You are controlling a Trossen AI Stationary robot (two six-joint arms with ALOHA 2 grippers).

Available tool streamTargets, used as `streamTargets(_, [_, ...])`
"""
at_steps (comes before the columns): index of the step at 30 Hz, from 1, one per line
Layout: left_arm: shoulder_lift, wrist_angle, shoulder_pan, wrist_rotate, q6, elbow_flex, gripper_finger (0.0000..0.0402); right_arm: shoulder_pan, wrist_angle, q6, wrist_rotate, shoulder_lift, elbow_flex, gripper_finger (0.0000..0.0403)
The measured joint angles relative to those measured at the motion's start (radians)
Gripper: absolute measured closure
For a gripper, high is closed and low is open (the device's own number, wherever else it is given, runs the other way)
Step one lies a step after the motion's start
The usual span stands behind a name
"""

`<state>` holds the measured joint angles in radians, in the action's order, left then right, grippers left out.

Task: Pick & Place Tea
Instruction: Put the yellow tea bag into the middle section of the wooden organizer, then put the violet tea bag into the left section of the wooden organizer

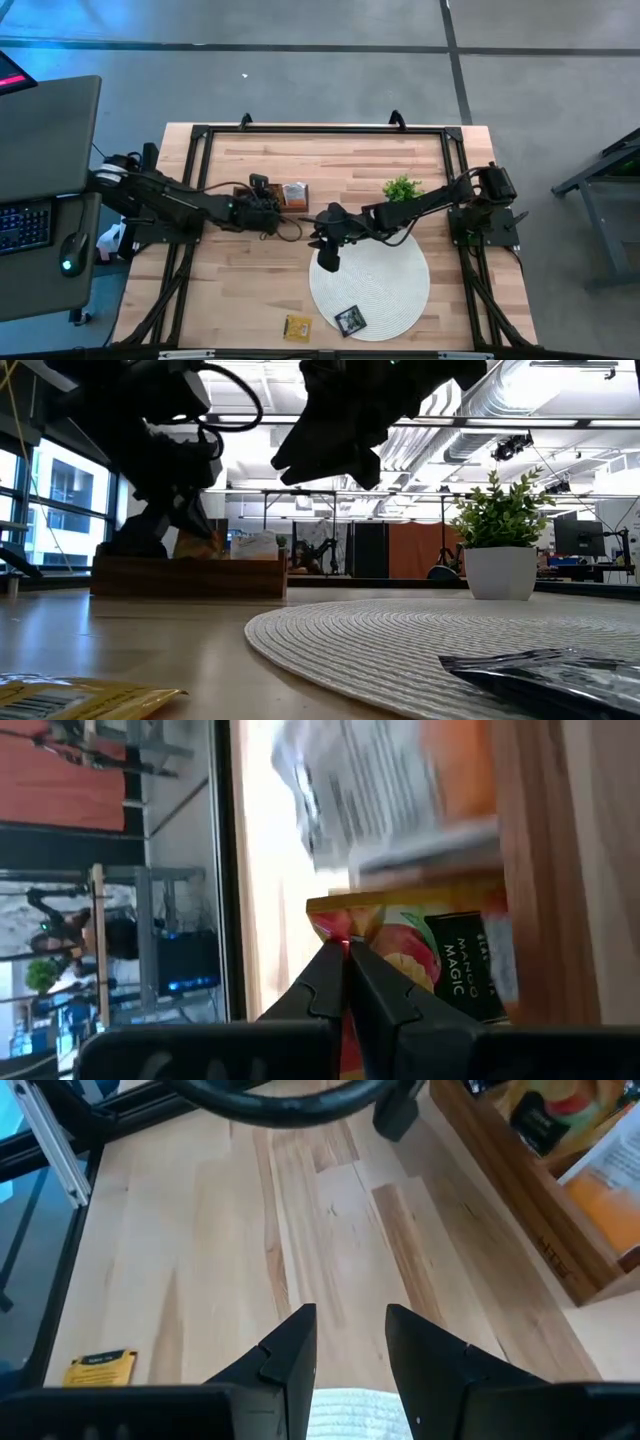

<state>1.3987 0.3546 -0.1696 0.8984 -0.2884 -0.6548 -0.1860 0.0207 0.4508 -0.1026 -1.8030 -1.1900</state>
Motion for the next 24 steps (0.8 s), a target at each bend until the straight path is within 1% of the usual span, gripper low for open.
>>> streamTargets(2, [0.013,-0.038,0.000,0.000,-0.006,-0.001,0.0390,0.000,-0.001,-0.016,0.002,0.000,0.000,0.0284])
streamTargets(4, [0.014,-0.039,0.000,-0.005,-0.004,-0.001,0.0378,0.000,-0.001,-0.022,0.007,0.000,0.000,0.0284])
streamTargets(6, [0.014,-0.041,0.000,-0.036,-0.002,-0.001,0.0361,0.000,-0.001,-0.022,0.007,0.000,0.000,0.0284])
streamTargets(8, [0.014,-0.040,0.000,-0.079,0.003,-0.001,0.0339,0.000,-0.001,-0.022,0.007,0.000,0.000,0.0284])
streamTargets(11, [0.014,-0.042,0.000,-0.107,0.020,-0.001,0.0300,0.000,-0.001,-0.022,0.008,0.000,0.000,0.0284])
streamTargets(14, [0.014,-0.024,0.000,-0.113,0.108,-0.022,0.0261,0.000,-0.001,-0.012,0.008,0.000,0.000,0.0284])
streamTargets(16, [0.014,0.028,0.000,-0.142,0.201,-0.068,0.0239,0.000,-0.001,-0.007,0.009,0.000,0.000,0.0284])
streamTargets(19, [0.014,0.172,0.000,-0.201,0.316,-0.160,0.0213,0.000,-0.002,-0.006,0.046,0.001,0.000,0.0284])
streamTargets(22, [0.014,0.309,-0.001,-0.240,0.405,-0.248,0.0203,-0.007,-0.010,-0.003,0.106,0.007,0.000,0.0284])
streamTargets(24, [0.013,0.364,-0.001,-0.286,0.470,-0.296,0.0202,-0.026,-0.011,-0.010,0.120,0.011,0.000,0.0284])
